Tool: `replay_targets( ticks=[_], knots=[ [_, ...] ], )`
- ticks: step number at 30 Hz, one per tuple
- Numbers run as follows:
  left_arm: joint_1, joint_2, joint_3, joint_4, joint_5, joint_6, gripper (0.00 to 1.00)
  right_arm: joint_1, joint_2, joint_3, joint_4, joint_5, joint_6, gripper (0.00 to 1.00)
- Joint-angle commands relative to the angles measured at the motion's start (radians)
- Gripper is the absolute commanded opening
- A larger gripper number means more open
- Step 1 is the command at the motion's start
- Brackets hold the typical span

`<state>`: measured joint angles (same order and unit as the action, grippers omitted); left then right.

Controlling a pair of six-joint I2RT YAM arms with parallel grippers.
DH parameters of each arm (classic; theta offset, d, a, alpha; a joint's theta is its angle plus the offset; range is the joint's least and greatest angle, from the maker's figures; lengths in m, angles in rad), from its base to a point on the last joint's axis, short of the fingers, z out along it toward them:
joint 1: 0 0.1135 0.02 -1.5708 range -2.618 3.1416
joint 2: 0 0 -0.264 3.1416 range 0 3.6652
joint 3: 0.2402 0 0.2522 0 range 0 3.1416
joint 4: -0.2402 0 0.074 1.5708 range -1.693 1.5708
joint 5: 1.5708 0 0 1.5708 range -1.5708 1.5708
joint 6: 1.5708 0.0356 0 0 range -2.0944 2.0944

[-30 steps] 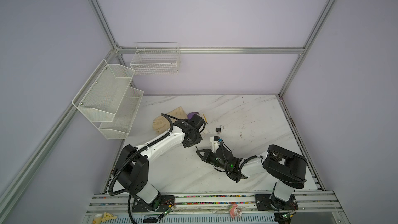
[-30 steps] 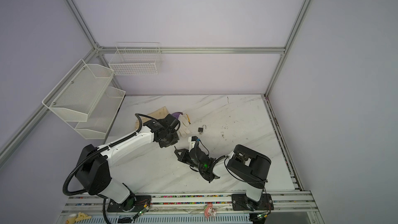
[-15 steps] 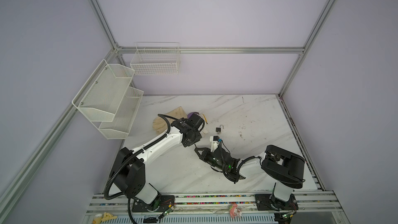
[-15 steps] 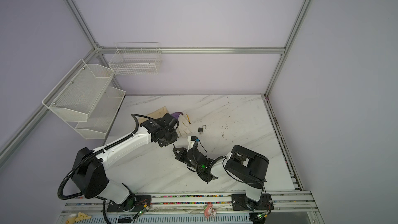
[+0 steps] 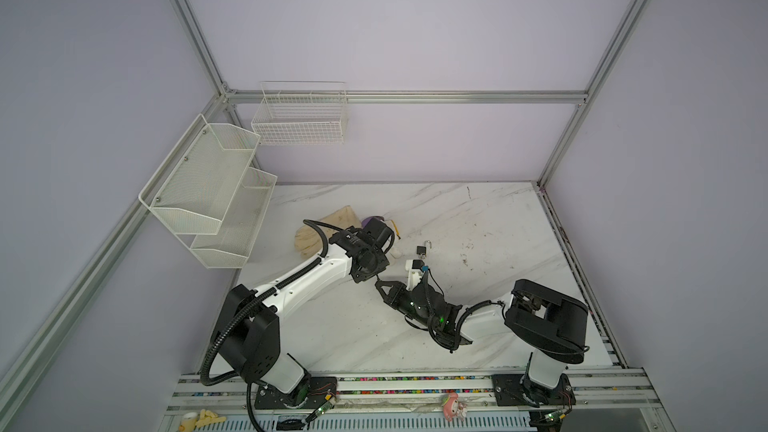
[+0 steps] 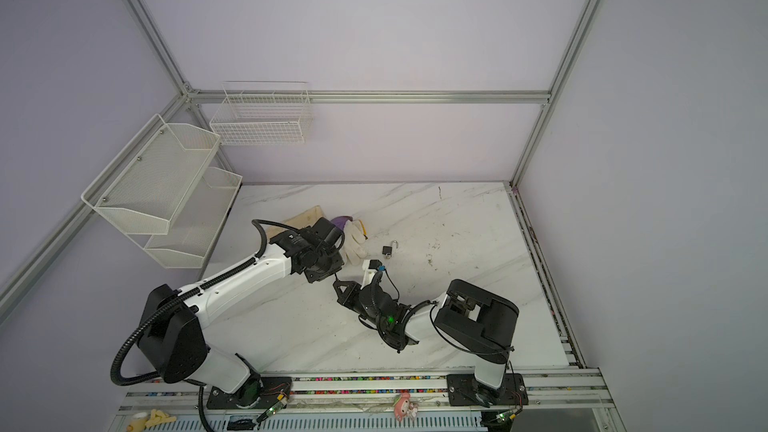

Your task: Unlock with the key

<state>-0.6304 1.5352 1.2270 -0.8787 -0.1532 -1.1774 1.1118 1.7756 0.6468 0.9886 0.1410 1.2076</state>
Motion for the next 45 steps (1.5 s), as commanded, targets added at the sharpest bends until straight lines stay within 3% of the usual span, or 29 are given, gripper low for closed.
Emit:
replay_targets(
  ticks=[1,17,23,31,37,42,45],
  knots=[
    [0.005,-0.040,0.002,0.014,-0.013,-0.025,0.03,0.005,0.009,0.024,0.021,0.026,0.018,0.00],
    [-0.011,-0.053,-0.004,0.027,0.019,-0.043,0.03,0.005,0.008,0.063,-0.035,0.089,-0.016,0.00],
    [-0.034,-0.055,-0.003,0.027,0.022,-0.056,0.03,0.004,-0.041,0.062,-0.074,0.189,-0.112,0.00],
    [-0.083,-0.044,-0.004,0.024,-0.023,-0.086,0.02,0.019,-0.072,0.068,-0.021,0.232,-0.318,0.00],
    [-0.142,-0.056,0.003,0.022,-0.046,-0.123,0.02,0.022,-0.082,0.093,0.020,0.230,-0.455,0.00],
    [-0.160,-0.075,-0.017,0.025,-0.052,-0.124,0.02,0.015,-0.090,0.089,0.101,0.155,-0.478,0.00],
    [-0.173,-0.082,-0.031,0.023,-0.047,-0.122,0.02,0.016,-0.117,0.098,0.079,0.180,-0.510,0.00]
  ],
)
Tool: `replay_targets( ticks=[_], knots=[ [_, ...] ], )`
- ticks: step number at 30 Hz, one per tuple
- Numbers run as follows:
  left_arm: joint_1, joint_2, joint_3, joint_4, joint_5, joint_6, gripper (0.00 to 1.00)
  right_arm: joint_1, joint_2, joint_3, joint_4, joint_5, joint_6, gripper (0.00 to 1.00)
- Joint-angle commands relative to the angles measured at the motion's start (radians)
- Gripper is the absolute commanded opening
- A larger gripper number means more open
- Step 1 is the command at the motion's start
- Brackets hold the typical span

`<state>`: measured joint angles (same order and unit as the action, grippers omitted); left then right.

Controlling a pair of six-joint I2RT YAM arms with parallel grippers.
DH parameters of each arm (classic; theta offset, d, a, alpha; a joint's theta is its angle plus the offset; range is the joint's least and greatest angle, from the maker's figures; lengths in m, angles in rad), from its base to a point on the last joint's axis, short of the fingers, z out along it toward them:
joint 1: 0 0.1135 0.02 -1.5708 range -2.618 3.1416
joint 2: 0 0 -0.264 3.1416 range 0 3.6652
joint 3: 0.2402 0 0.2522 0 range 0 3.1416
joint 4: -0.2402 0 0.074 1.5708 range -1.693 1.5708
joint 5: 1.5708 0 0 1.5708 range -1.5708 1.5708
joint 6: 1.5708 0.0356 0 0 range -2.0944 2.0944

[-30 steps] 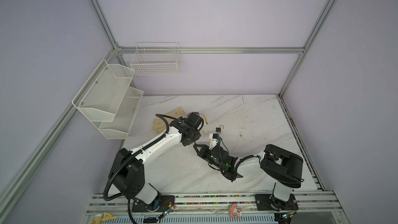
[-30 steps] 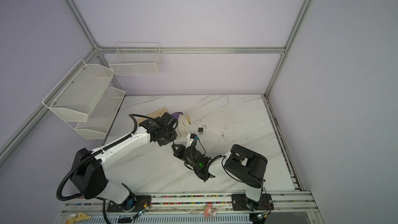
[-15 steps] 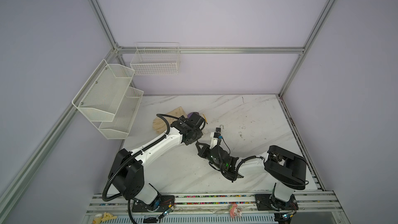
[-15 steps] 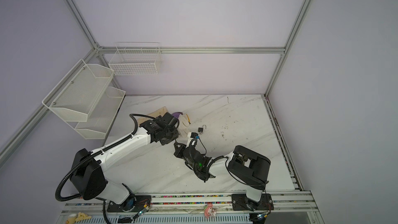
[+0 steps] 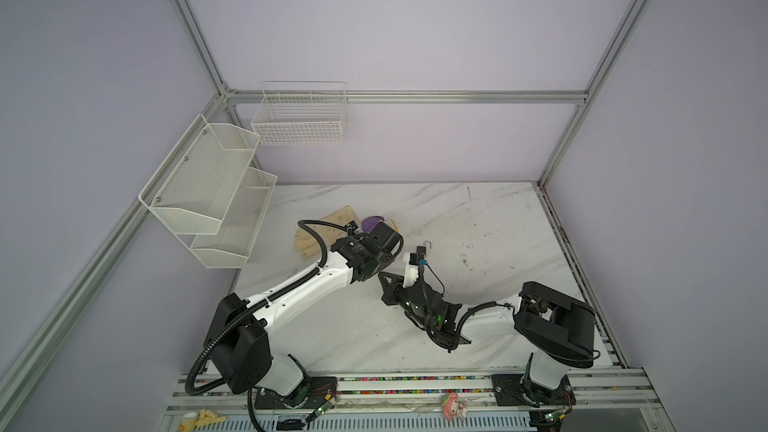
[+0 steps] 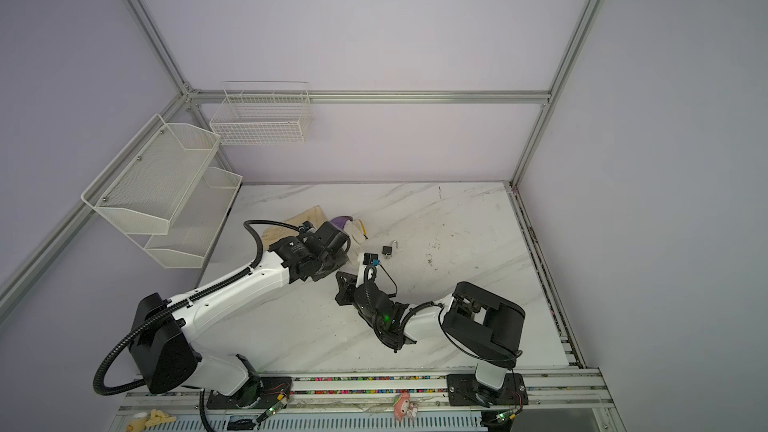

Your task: Unlock with the key

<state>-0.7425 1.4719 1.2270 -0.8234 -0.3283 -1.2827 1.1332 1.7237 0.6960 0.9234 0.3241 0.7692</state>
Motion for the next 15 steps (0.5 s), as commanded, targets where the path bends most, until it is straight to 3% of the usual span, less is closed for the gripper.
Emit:
replay_targets(
  ticks=[1,6,12,15],
  knots=[
    [-0.061,-0.028,-0.040,-0.031,0.127,-0.026,0.02,-0.005,-0.076,0.060,0.114,0.021,-0.102,0.00],
    [-0.072,-0.049,-0.058,-0.020,0.137,-0.041,0.02,-0.008,-0.080,0.098,0.007,0.078,-0.163,0.00],
    [-0.078,-0.078,-0.091,-0.049,0.115,-0.009,0.02,-0.071,-0.099,0.121,-0.006,-0.184,-0.072,0.00],
    [-0.078,-0.071,-0.098,-0.096,0.082,0.008,0.02,-0.094,-0.142,0.117,-0.062,-0.229,-0.048,0.00]
  ],
)
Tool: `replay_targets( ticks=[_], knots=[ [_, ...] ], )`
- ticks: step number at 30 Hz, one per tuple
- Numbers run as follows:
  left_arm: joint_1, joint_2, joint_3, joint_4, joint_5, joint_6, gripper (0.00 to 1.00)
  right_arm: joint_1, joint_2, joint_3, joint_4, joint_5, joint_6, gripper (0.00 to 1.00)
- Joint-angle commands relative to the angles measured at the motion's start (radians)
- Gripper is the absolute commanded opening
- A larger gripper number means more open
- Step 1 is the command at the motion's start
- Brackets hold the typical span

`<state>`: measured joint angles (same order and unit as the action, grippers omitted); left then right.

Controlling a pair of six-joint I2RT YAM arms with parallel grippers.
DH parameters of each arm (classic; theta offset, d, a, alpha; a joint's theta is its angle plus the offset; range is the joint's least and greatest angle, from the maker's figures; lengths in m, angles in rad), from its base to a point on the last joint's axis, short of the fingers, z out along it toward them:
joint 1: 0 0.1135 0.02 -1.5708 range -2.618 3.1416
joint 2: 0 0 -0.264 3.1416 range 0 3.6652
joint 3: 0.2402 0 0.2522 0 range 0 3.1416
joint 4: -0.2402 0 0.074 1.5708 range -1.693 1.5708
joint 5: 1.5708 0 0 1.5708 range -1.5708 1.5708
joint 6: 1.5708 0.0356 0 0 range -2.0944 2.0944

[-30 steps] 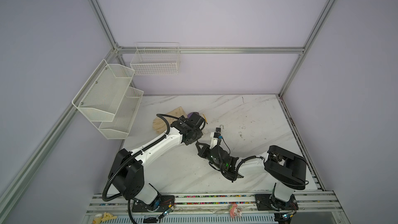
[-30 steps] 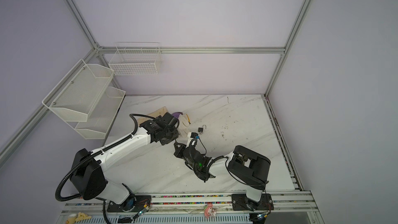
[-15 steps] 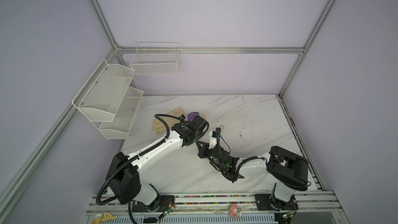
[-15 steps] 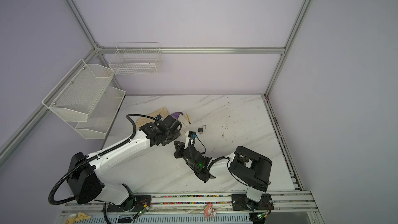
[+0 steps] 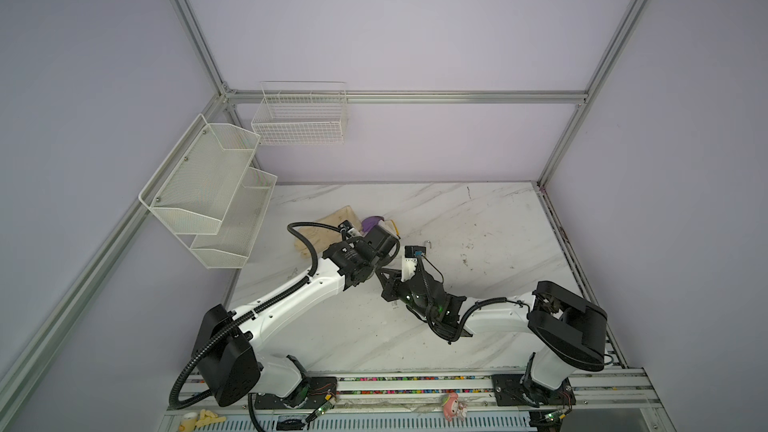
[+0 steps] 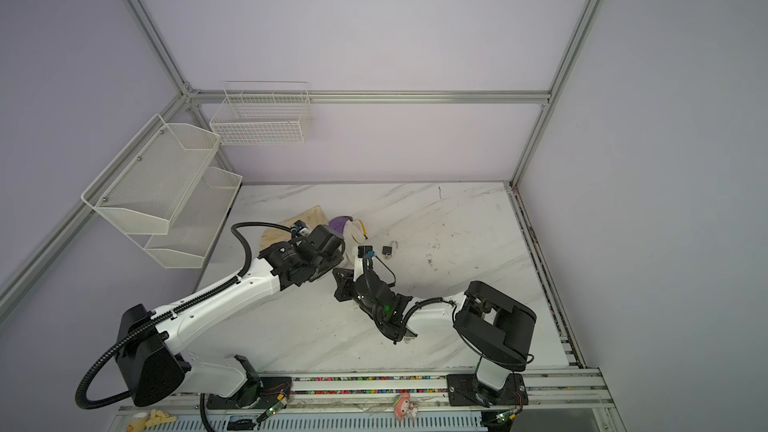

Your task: Unlock with the key

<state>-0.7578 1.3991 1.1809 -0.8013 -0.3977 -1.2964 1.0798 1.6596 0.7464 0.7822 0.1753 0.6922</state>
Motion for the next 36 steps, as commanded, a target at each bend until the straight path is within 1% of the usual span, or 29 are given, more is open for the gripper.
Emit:
replay_targets(
  ticks=[1,2,7,13,16,19,21,23,24,27,30,31,33,36],
  knots=[
    [-0.062,0.001,-0.054,-0.128,0.143,0.022,0.02,-0.041,-0.092,0.076,0.023,-0.062,0.010,0.00],
    [-0.061,-0.001,-0.057,-0.130,0.135,0.025,0.02,-0.041,-0.109,0.082,-0.029,-0.035,-0.017,0.00],
    [-0.047,-0.006,-0.057,-0.133,0.120,0.029,0.02,-0.037,-0.149,0.050,-0.076,-0.003,-0.023,0.00],
    [-0.031,-0.014,-0.057,-0.152,0.096,0.032,0.02,-0.026,-0.174,0.060,-0.196,0.081,-0.036,0.00],
    [-0.027,-0.008,-0.050,-0.174,0.079,0.033,0.02,-0.026,-0.185,0.078,-0.250,0.098,-0.037,0.00],
    [-0.029,0.005,-0.031,-0.174,0.089,0.024,0.02,-0.026,-0.162,0.118,-0.311,0.101,-0.028,0.00],
    [-0.034,0.005,-0.017,-0.168,0.120,-0.006,0.02,-0.023,-0.143,0.121,-0.323,0.136,-0.001,0.00],
    [-0.045,0.004,-0.026,-0.125,0.156,-0.036,0.02,-0.021,-0.136,0.106,-0.281,0.140,0.012,0.00],
    [-0.052,0.000,-0.033,-0.096,0.177,-0.051,0.02,-0.016,-0.133,0.092,-0.232,0.139,0.008,0.00],
    [-0.055,-0.020,-0.076,-0.001,0.267,-0.089,0.02,0.003,-0.117,0.075,-0.111,0.158,-0.029,0.00],
    [-0.055,-0.044,-0.118,0.073,0.344,-0.142,0.01,0.034,-0.105,0.076,-0.019,0.230,-0.104,0.00],
    [-0.057,-0.053,-0.125,0.092,0.357,-0.154,0.01,0.042,-0.084,0.097,-0.023,0.258,-0.131,0.00],
    [-0.066,-0.065,-0.112,0.097,0.343,-0.142,0.00,0.045,-0.049,0.119,-0.023,0.259,-0.148,0.00],
    [-0.078,-0.062,-0.101,0.033,0.298,-0.124,0.00,0.033,-0.046,0.136,-0.012,0.229,-0.158,0.00]
  ],
)
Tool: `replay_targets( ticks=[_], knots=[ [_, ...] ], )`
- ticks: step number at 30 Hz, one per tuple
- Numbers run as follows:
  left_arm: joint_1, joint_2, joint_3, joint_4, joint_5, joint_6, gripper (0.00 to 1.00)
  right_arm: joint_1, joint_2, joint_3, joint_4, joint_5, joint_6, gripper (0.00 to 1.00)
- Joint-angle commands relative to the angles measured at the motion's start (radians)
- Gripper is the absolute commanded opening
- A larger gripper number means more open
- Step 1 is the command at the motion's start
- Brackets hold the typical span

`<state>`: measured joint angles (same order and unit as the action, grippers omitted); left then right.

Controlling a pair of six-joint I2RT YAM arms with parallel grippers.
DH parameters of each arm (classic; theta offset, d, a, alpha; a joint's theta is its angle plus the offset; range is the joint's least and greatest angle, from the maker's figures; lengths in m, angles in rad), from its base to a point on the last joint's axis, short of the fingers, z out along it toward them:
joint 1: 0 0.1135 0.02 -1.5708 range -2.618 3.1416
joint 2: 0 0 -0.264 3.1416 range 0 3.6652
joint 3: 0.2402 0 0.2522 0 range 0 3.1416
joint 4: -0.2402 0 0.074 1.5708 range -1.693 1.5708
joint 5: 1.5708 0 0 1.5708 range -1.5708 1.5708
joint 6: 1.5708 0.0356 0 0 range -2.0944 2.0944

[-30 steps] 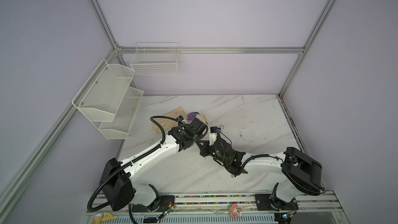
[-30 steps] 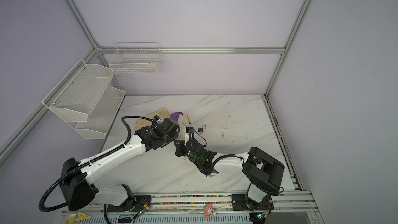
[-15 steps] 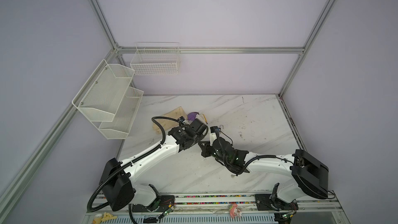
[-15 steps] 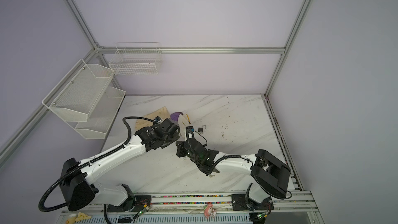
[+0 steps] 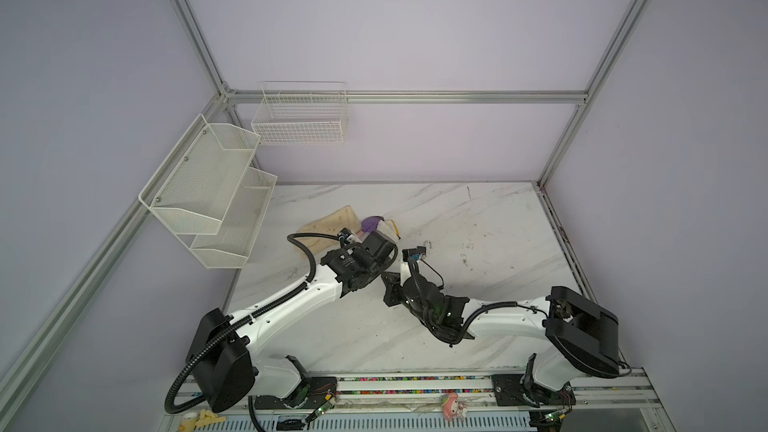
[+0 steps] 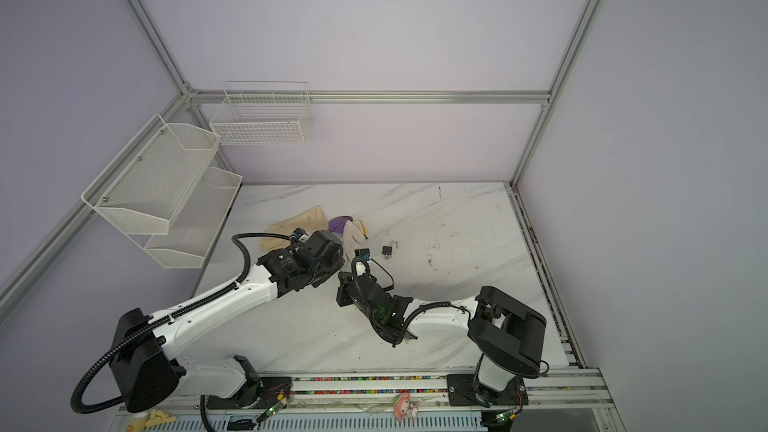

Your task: Unlock with the key

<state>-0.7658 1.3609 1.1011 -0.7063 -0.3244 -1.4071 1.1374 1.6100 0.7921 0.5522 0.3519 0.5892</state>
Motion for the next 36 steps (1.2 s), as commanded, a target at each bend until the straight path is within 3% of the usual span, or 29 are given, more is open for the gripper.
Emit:
replay_targets(
  ticks=[1,6,11,15,18,23,29,36],
  knots=[
    [-0.073,-0.021,-0.027,-0.082,0.213,-0.011,0.00,-0.030,-0.004,0.100,0.201,0.043,-0.050,0.00],
    [-0.091,0.013,-0.064,-0.147,0.171,0.002,0.00,-0.070,-0.045,0.107,0.205,-0.027,-0.006,0.00],
    [-0.096,0.026,-0.060,-0.180,0.134,0.014,0.00,-0.070,-0.039,0.173,0.073,0.100,-0.067,0.00],
    [-0.099,0.014,-0.052,-0.102,0.208,0.046,0.00,-0.073,-0.017,0.168,0.097,0.110,-0.133,0.00],
    [-0.111,0.023,-0.023,-0.106,0.221,0.081,0.00,-0.084,-0.006,0.154,0.171,0.009,-0.169,0.00],
    [-0.103,-0.017,-0.090,-0.092,0.220,0.051,0.00,-0.187,-0.068,0.092,0.272,-0.250,0.014,0.00],
    [-0.051,-0.078,-0.104,-0.118,0.193,0.035,0.00,-0.179,-0.089,0.137,0.029,-0.169,-0.038,0.00],
    [0.002,-0.189,-0.179,-0.064,0.201,-0.095,0.00,-0.179,-0.086,0.201,-0.245,-0.136,-0.040,0.00]
  ],
)
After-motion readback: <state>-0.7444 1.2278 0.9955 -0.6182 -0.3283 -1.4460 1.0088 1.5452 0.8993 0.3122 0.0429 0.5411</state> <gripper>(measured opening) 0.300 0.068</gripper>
